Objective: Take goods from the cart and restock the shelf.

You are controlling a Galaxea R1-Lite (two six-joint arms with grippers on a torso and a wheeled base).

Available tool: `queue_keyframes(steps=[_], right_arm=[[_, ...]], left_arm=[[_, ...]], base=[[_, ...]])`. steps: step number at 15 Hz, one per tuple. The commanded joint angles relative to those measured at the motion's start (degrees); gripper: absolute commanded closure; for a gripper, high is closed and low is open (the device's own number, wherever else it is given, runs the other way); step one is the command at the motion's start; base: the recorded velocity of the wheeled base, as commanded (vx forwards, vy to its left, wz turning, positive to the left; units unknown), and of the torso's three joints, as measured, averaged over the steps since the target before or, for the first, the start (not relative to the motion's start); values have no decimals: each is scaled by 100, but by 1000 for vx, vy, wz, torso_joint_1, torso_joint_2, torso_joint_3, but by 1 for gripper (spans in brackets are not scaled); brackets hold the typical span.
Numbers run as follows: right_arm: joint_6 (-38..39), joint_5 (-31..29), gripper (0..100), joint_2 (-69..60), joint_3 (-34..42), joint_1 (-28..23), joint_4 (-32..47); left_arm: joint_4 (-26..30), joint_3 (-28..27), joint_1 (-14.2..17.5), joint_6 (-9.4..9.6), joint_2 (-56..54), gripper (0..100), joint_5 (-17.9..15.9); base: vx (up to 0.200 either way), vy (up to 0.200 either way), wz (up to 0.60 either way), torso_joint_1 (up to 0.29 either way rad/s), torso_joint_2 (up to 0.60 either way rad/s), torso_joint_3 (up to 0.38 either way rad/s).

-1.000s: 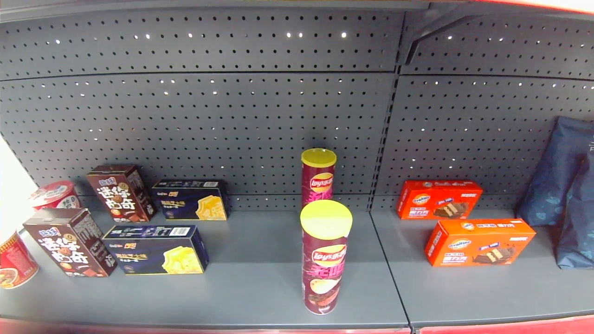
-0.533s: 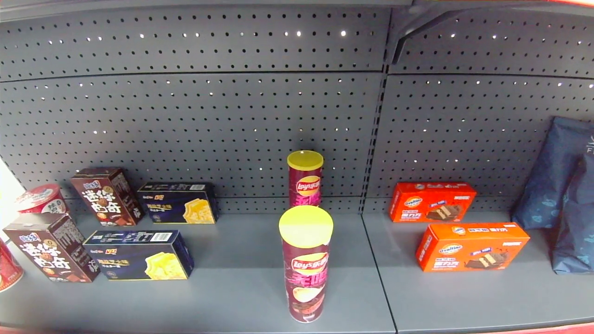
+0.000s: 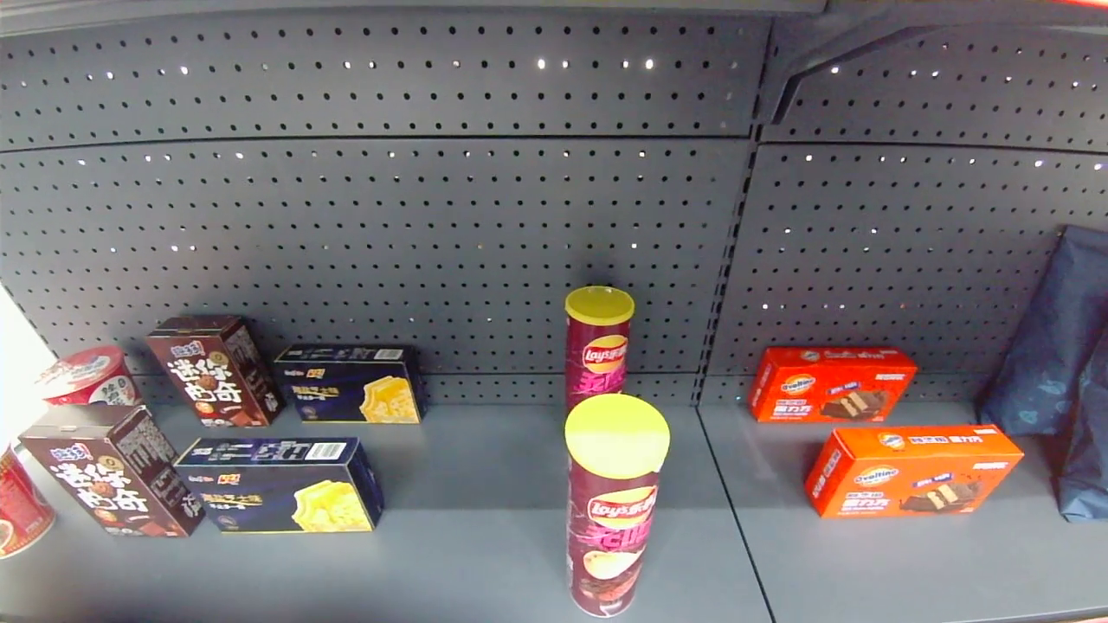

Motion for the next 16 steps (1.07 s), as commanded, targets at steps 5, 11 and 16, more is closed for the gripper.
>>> queue_keyframes(steps=[5, 11, 16], right_arm=[[-2, 0, 0, 7, -4, 7, 6], [-2, 0, 0, 7, 5, 7, 6], [-2, 0, 0, 7, 5, 7, 6]], left_arm=[[-7, 1, 4, 30, -2, 0, -12], [-7, 1, 4, -5, -2, 0, -3], [-7, 1, 4, 4, -2, 0, -3]], base=[[0, 0, 0, 0, 0, 0], [0, 0, 0, 0, 0, 0], [0, 0, 0, 0, 0, 0]])
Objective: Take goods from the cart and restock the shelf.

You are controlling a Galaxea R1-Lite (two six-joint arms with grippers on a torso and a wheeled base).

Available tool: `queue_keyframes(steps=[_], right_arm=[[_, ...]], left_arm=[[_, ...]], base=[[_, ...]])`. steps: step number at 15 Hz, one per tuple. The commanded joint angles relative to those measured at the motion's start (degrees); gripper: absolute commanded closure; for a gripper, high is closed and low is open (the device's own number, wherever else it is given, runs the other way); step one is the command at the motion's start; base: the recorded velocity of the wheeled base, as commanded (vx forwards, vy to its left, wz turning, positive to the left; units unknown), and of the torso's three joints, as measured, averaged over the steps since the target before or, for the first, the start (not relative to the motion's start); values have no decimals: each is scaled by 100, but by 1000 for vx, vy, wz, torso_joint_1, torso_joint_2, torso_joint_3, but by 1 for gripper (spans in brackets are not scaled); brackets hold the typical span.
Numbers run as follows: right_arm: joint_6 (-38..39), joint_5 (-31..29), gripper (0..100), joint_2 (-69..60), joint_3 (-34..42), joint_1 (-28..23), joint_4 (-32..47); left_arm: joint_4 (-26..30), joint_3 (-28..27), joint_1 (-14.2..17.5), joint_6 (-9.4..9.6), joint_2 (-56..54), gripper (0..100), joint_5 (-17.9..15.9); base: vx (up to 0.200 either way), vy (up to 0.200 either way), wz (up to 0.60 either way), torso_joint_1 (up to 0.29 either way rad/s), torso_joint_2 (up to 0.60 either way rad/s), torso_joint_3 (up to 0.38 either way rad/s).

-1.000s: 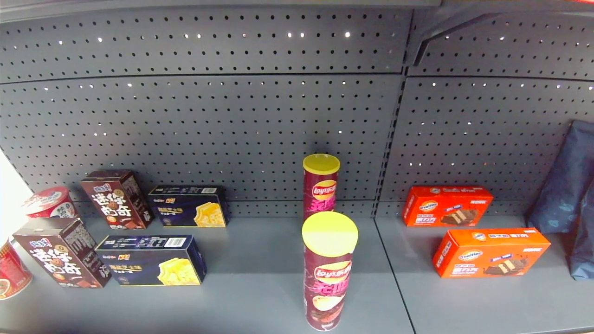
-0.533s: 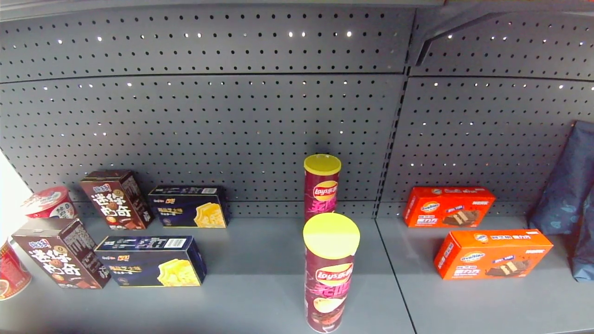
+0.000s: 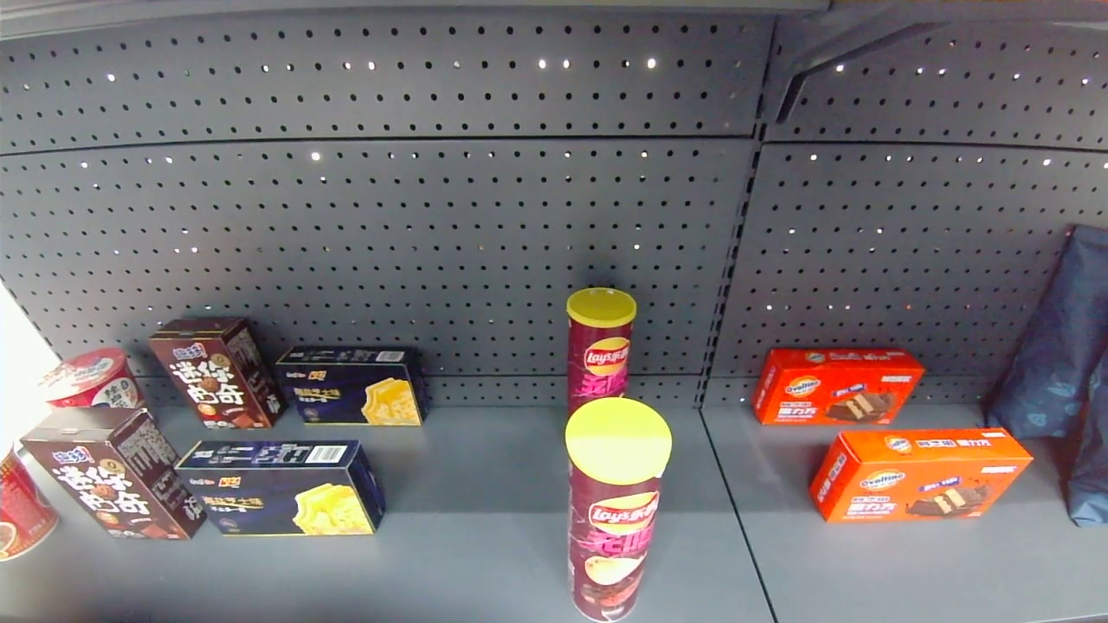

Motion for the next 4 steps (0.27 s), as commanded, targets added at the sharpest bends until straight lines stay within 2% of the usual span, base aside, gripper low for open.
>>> queue_keyframes(steps=[1, 4], right_arm=[[-2, 4, 0, 7, 2, 0, 0], [-2, 4, 0, 7, 2, 0, 0]], left_arm=[[1, 1, -2, -2, -2, 0, -2], [1, 10, -2, 24, -2, 0, -11]], base=[[0, 0, 0, 0, 0, 0], [0, 0, 0, 0, 0, 0]])
